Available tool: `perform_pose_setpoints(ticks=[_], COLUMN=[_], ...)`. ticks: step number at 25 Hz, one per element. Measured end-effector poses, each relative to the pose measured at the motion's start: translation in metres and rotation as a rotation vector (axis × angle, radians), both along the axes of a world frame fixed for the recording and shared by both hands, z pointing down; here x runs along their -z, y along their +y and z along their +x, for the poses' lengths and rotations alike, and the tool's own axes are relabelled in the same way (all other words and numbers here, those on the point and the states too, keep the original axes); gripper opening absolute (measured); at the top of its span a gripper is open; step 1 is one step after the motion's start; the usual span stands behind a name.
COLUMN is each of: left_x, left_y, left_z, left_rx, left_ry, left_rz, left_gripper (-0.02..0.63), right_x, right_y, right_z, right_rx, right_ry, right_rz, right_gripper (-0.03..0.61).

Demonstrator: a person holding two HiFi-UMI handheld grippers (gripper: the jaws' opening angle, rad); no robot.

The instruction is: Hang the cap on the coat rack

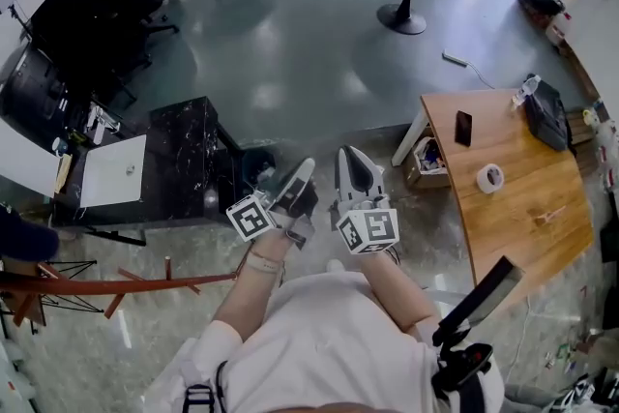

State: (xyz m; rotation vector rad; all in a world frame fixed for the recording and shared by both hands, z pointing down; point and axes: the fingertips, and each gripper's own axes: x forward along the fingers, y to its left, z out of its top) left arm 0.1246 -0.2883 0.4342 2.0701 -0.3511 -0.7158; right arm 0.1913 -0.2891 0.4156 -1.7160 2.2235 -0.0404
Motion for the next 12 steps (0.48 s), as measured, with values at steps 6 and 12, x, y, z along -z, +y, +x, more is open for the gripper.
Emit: perform_pose_setpoints(ticks=[6, 12], left_x=[-0.0044, -0.0056], left_y=[0.0002, 0.0031], left_z=[-0.0032, -0.0059], left_rx=[0.001, 0.004], left_ry=[-0.012, -0.022], left_rz=[-0.002, -0.002], left_gripper=[0.008, 0.008], right_x=[-0.0051, -0.0088], right_y=[-0.0041, -0.0037], right_z=[0.0006, 0.0028], right_rx=[0.003, 0.001], right_ry=[-0.011, -0.021], right_rz=[-0.01, -0.025], right_gripper=[0.034, 0.034])
